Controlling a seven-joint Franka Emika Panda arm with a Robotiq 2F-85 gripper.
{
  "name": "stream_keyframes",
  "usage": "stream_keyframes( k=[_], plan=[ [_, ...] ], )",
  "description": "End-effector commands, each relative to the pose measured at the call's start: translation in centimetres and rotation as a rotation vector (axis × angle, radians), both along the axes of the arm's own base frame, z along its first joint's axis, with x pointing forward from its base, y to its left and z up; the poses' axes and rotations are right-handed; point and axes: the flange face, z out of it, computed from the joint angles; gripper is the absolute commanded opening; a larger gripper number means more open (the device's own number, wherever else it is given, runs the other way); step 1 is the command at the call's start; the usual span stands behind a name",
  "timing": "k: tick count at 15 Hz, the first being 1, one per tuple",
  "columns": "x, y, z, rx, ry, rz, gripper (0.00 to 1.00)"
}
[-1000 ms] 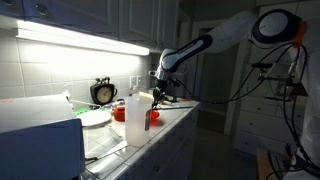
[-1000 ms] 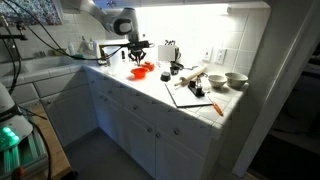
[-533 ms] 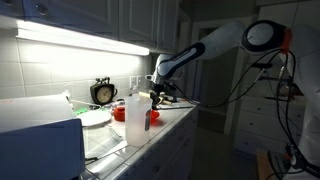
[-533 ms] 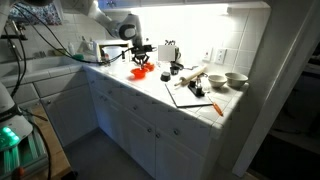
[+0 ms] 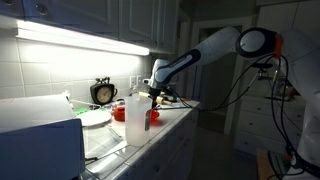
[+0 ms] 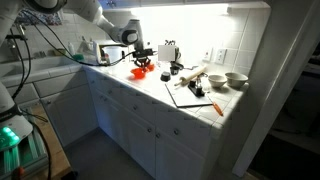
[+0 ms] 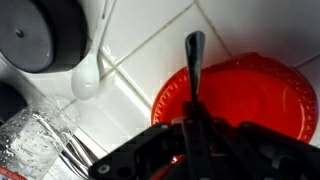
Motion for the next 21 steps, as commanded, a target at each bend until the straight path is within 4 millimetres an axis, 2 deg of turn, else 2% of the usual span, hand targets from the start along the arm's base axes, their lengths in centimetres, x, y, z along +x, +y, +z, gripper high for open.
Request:
stream_keyframes(
  k=[1,9,21],
  plan=[
    [1.1,0.9,-0.7,-0.022,-0.009,-0.008,0.02],
    [1.3,2.2,-2.0,-0.045,-0.001,0.01,0.02],
    [0.9,2.4,-2.3,-0.042,0.066,-0.003,0.02]
  ],
)
